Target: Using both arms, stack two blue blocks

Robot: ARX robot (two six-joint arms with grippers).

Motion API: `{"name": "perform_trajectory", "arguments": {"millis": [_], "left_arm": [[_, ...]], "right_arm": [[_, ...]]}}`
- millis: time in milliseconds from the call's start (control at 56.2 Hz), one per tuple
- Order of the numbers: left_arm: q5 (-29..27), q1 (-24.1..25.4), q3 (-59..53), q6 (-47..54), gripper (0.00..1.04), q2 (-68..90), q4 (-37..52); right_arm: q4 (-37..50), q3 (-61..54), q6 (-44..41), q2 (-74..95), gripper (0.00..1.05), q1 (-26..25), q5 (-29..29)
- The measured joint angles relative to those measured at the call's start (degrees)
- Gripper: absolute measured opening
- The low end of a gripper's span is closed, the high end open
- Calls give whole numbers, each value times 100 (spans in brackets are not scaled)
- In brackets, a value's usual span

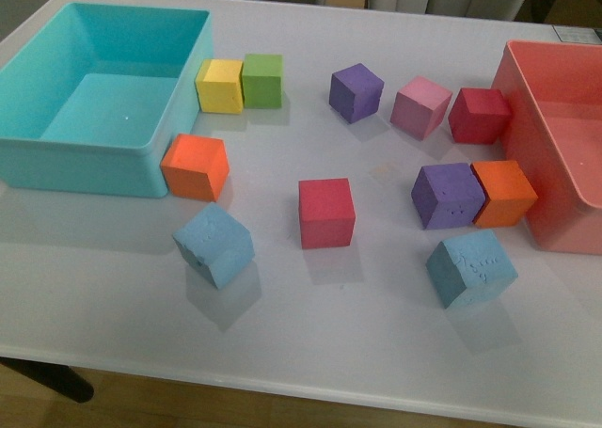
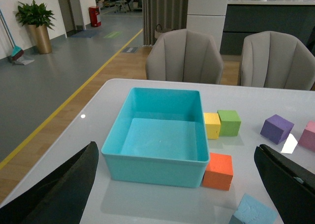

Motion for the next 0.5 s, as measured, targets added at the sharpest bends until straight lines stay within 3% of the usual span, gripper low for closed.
{"name": "perform_trajectory", "arguments": {"millis": [498], "left_arm": [[0,0,0,0,96,0,0]], "right_arm": [[0,0,0,0,96,0,0]]}}
